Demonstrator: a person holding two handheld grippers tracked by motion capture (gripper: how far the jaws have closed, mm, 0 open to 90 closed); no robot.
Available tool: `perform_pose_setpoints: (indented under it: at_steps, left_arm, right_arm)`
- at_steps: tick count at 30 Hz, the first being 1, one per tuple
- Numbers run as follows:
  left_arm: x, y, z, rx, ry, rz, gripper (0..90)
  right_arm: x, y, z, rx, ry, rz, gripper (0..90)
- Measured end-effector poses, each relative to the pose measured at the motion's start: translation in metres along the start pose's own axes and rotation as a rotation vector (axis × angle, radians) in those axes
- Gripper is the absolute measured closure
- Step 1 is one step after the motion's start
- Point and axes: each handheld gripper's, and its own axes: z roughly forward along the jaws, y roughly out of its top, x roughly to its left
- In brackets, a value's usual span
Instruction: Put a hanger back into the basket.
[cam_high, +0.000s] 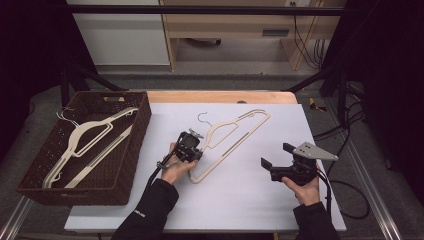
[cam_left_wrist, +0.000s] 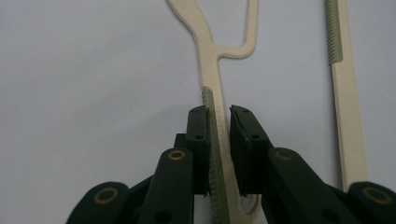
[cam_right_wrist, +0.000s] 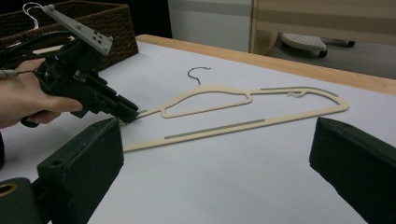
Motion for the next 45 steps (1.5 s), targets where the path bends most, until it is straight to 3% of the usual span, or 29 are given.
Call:
perform_pose_setpoints:
  at_steps: [6,10,17,33,38,45]
  left_arm:
    - [0.0,-0.001,-0.001,-0.006,0.005,-0.027,78.7]
    - [0.0,-0.004,-0.006,-0.061,0.008,-0.05,78.8]
    - [0.001,-0.001,-0.028,-0.145,0.055,-0.022,79.0]
    - [0.0,0.003,-0.058,-0.222,0.107,0.03,79.1]
    - [-0.001,0.002,-0.068,-0.227,0.124,0.067,79.1]
    - [-0.001,0.002,-0.072,-0.251,0.123,0.065,79.1]
  right_arm:
    - [-0.001,0.0,0.001,0.001,0.0,0.002,3.5]
    - [-0.001,0.0,0.004,0.008,0.008,0.0,3.9]
    - [0.002,0.005,0.02,0.026,0.025,-0.01,4.5]
    - [0.022,0.043,0.1,0.027,0.087,0.019,9.6]
    - [0.03,0.055,0.127,0.052,0.083,0.004,11.0]
    - [0.04,0.074,0.159,0.076,0.078,-0.017,12.9]
